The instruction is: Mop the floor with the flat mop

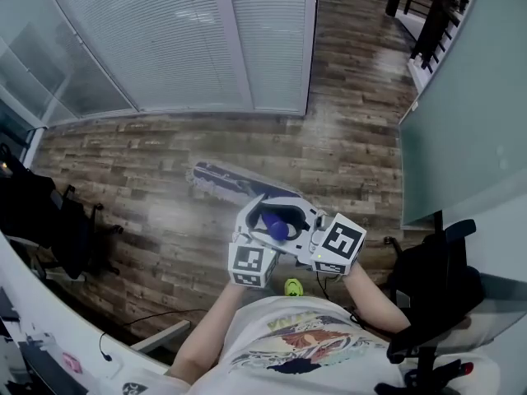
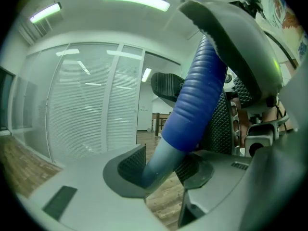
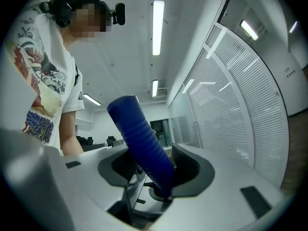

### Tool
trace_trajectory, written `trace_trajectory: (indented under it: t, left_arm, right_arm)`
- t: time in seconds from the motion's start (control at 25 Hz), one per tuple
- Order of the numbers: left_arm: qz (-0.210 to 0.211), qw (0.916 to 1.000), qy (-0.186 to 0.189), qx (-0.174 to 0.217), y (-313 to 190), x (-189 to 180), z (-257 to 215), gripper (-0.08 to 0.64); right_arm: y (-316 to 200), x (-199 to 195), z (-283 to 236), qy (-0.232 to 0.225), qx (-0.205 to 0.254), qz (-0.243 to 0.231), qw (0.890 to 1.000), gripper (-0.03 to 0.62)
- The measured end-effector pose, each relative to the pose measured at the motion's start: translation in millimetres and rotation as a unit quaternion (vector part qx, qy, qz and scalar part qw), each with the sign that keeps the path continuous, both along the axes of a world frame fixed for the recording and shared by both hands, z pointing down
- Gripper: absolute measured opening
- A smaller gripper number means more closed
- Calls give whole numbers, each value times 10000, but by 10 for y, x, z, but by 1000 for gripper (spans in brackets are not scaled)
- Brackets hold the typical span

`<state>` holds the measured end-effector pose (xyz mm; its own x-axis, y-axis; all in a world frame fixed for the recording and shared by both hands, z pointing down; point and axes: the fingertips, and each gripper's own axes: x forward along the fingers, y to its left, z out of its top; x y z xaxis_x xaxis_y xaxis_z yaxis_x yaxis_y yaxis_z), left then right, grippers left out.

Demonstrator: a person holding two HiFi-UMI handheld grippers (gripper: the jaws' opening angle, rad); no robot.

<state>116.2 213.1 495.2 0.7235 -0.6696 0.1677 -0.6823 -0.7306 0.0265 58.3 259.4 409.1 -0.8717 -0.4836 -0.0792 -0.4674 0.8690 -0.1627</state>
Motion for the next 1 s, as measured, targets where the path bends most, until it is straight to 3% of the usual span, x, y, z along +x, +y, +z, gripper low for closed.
trace_trajectory:
  t: [0.2, 0.36, 0.56, 0.76, 1.0]
  left_arm:
    - [-337, 9990, 171, 253, 394, -258, 62, 152]
    - [-329, 9984, 216, 399, 469, -397, 113, 147]
    - [-263, 9979, 327, 491, 230, -506, 87, 147]
    - [-248, 9986, 265, 393, 4, -696, 274, 147]
    - [-120, 9991, 225, 328, -695, -916, 392, 147]
  right_arm:
    - [446, -264, 117, 466, 312, -472, 9973, 206]
    - [560, -419, 182, 472, 582, -677, 9949, 201]
    - [315, -527, 143, 364, 624, -676, 9951, 198]
    - [128, -732, 345, 633, 618, -847, 9925, 198]
    - [-556, -1010, 502, 779, 602, -905, 9910, 199]
